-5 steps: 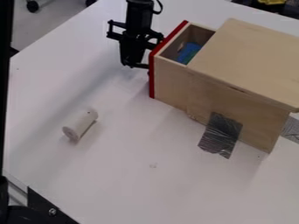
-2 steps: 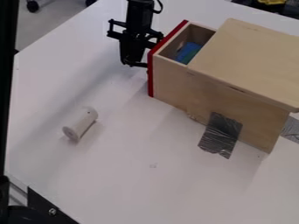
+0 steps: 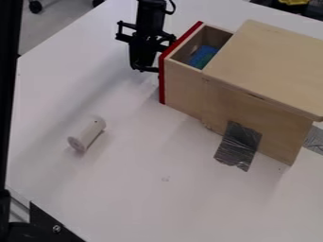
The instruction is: Open the drawer
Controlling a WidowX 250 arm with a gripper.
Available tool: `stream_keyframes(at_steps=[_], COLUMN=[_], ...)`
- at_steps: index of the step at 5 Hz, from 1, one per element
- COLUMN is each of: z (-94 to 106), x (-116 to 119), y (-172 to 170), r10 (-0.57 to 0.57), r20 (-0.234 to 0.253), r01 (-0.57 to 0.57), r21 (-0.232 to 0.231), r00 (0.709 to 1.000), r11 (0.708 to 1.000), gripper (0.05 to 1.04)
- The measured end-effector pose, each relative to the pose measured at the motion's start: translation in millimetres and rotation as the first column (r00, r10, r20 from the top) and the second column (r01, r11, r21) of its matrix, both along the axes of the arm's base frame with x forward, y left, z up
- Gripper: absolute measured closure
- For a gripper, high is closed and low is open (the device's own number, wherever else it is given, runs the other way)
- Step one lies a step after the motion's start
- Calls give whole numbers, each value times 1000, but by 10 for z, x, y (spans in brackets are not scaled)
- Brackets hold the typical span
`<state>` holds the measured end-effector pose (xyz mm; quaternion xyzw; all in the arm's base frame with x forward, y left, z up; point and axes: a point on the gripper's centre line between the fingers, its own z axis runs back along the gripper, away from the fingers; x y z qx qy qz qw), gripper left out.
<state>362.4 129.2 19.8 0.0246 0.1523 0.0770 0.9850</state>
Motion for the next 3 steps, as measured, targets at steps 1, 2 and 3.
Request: stream_keyframes(at_steps=[1, 2, 3], z=[-1, -16, -22], x=[-24, -71, -88], y=[73, 219, 228], r10=[17, 48, 50], r20=[1, 7, 3], r01=[-17, -48, -50], r21=[-1, 7, 8], r00=[1000, 999, 999], r11=[1000, 999, 999], gripper=[954, 954, 922])
